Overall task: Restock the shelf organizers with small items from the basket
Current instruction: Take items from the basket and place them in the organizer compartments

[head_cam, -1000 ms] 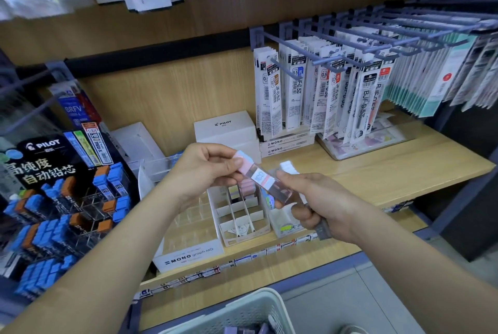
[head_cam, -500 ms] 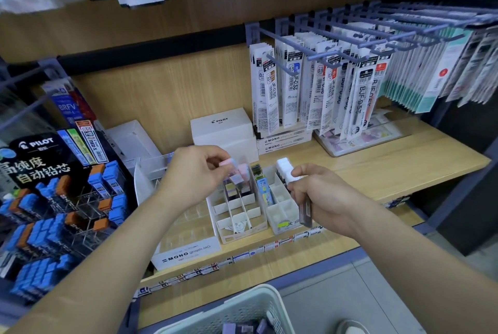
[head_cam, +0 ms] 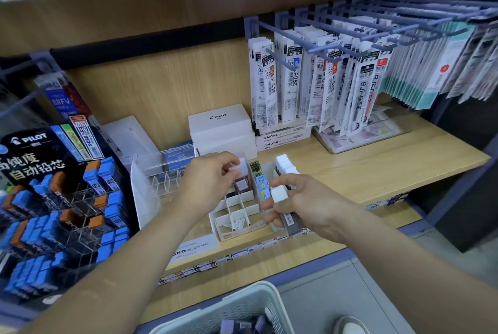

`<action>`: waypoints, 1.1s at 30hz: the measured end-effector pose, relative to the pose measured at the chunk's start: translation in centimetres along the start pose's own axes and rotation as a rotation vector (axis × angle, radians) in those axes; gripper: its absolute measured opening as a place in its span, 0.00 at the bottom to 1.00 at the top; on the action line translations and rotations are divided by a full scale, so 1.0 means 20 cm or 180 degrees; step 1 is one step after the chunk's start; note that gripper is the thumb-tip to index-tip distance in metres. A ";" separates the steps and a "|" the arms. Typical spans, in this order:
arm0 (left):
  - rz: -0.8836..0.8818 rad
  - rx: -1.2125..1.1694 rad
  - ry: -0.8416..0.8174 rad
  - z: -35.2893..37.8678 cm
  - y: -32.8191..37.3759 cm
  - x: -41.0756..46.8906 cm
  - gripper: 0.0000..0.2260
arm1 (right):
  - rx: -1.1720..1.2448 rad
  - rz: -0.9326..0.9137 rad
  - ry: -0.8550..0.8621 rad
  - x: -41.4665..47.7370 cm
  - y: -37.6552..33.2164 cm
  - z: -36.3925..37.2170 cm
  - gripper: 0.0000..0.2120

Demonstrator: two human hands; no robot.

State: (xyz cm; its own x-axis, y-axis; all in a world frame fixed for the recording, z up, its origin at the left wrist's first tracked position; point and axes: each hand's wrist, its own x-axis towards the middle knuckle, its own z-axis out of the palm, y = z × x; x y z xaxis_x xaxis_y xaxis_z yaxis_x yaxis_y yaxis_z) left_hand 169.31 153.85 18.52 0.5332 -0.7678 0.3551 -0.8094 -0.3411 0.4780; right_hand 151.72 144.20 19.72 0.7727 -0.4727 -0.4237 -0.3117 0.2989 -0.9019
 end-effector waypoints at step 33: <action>-0.0635 -0.0988 -0.0585 -0.04 0.12 0.02 0.07 | 0.0482 -0.0193 0.0275 0.04 -0.01 -0.04 0.12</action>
State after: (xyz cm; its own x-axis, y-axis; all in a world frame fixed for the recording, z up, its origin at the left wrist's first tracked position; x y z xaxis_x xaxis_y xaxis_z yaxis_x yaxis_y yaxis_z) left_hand 167.82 153.19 20.45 0.5966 -0.7969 0.0949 -0.5670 -0.3348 0.7526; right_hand 152.09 143.11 19.53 0.7351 -0.5611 -0.3805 -0.1742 0.3861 -0.9059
